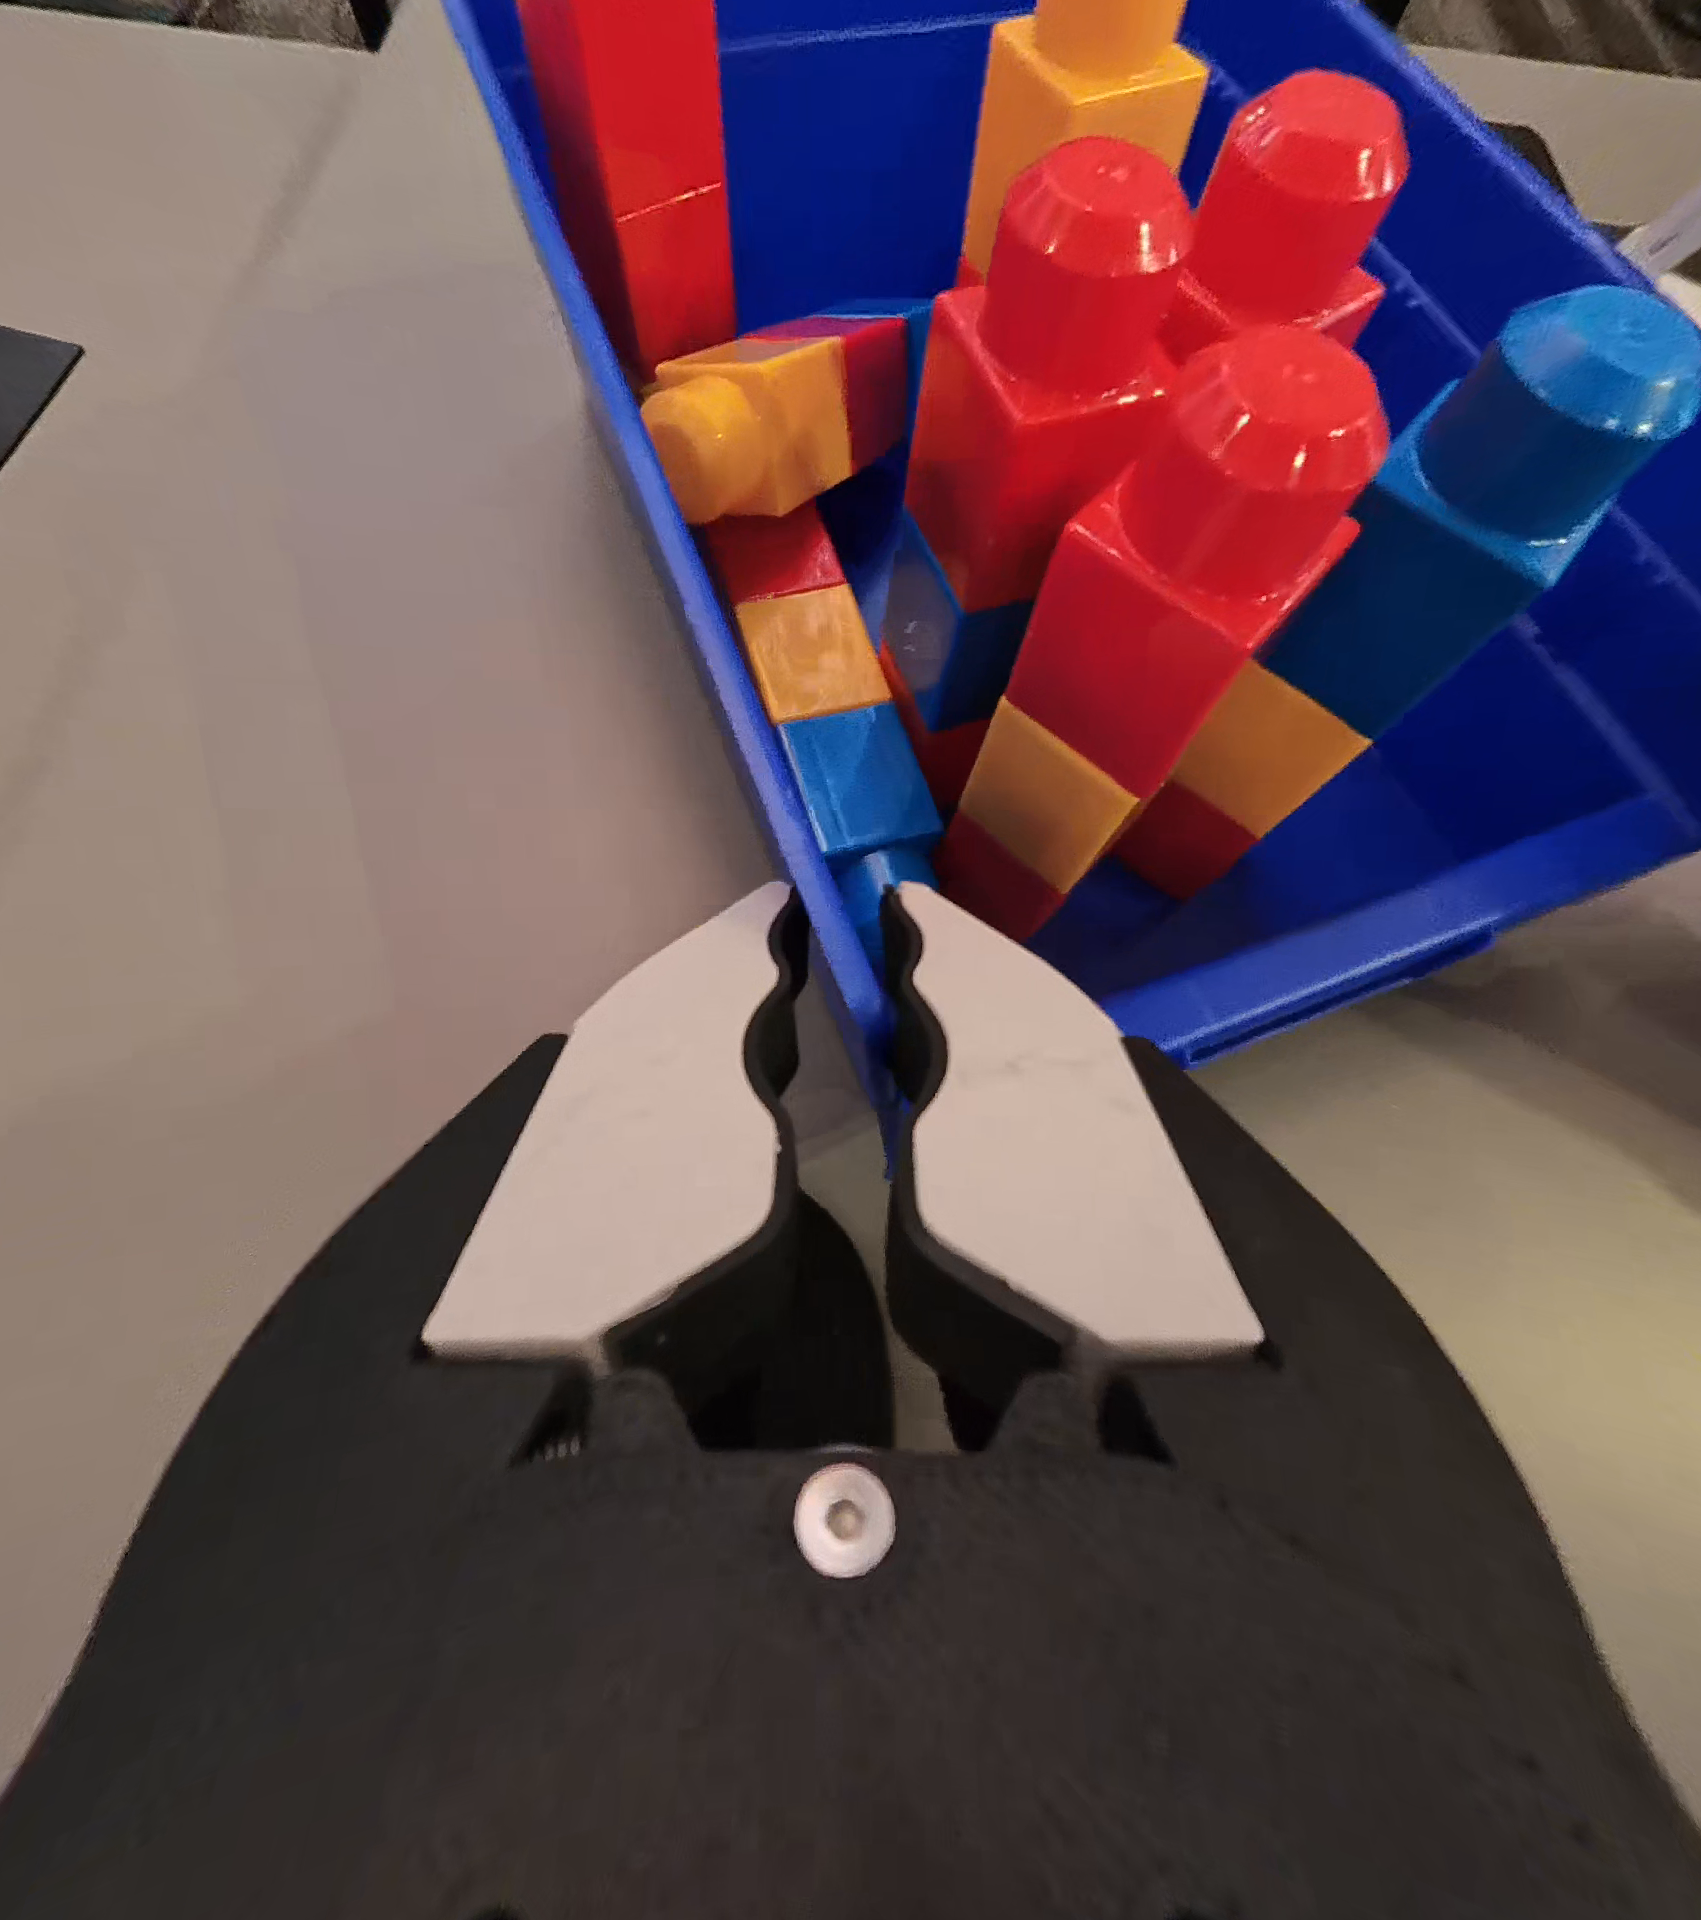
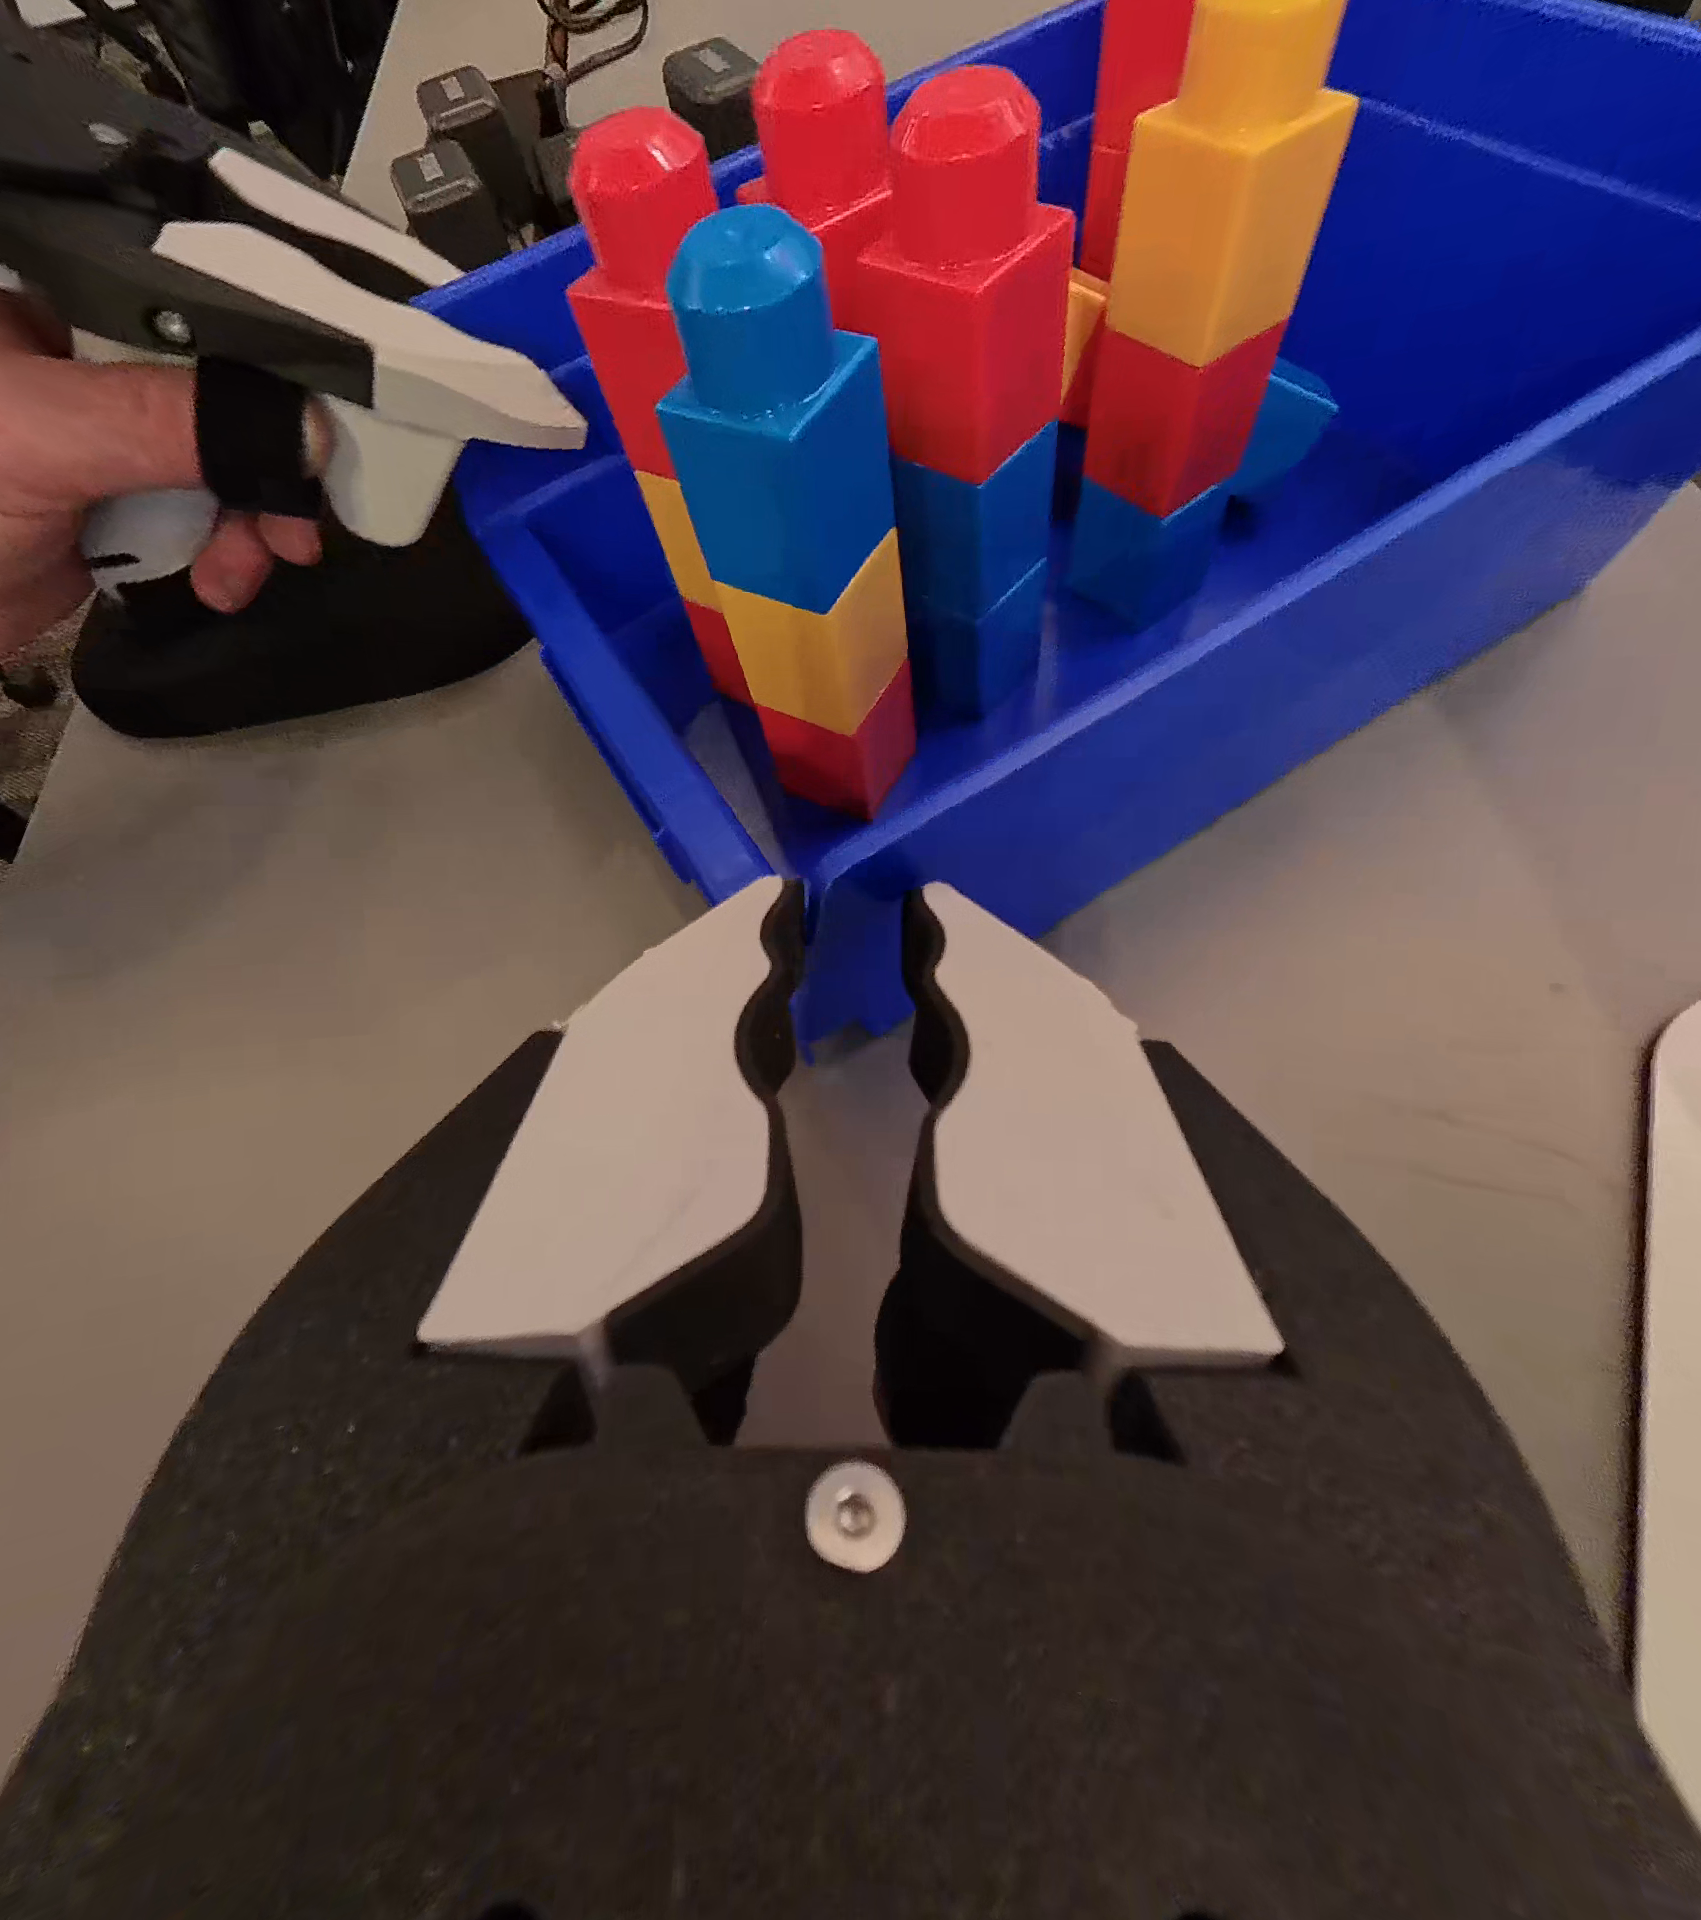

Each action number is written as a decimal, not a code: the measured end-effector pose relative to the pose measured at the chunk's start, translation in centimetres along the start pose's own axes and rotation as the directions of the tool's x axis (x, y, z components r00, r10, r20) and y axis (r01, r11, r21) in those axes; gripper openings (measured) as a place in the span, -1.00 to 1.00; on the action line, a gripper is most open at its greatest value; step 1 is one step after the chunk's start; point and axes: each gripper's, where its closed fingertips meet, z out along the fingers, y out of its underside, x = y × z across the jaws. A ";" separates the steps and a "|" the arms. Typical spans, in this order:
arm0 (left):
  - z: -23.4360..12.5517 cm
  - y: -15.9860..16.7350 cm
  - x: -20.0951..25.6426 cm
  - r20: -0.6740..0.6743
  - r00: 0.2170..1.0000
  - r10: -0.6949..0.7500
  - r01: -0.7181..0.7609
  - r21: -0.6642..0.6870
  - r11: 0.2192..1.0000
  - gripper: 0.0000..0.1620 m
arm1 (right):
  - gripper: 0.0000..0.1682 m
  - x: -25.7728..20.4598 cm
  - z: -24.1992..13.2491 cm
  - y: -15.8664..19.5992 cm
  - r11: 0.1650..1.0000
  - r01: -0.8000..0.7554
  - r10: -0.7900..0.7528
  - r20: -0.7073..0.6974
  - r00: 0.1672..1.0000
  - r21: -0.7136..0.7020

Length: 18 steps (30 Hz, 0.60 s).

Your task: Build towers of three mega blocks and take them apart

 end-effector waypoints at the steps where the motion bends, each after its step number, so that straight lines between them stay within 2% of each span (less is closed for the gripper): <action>1: 0.3 -0.3 -0.5 0.000 1.000 0.007 -0.007 -0.010 1.000 -0.86 | -0.79 -0.1 0.2 -0.1 1.000 0.003 -0.003 0.001 1.000 0.002; 8: 3.2 -2.5 -4.0 0.010 0.999 0.035 -0.034 -0.064 0.997 -0.95 | -0.76 -0.3 2.5 -1.4 1.000 0.005 -0.005 0.012 1.000 0.019; 18: 6.9 -5.5 -7.6 -0.027 1.000 -0.006 0.004 -0.085 0.996 -0.97 | -0.75 0.3 5.6 -3.3 0.998 0.007 -0.007 -0.003 1.000 0.060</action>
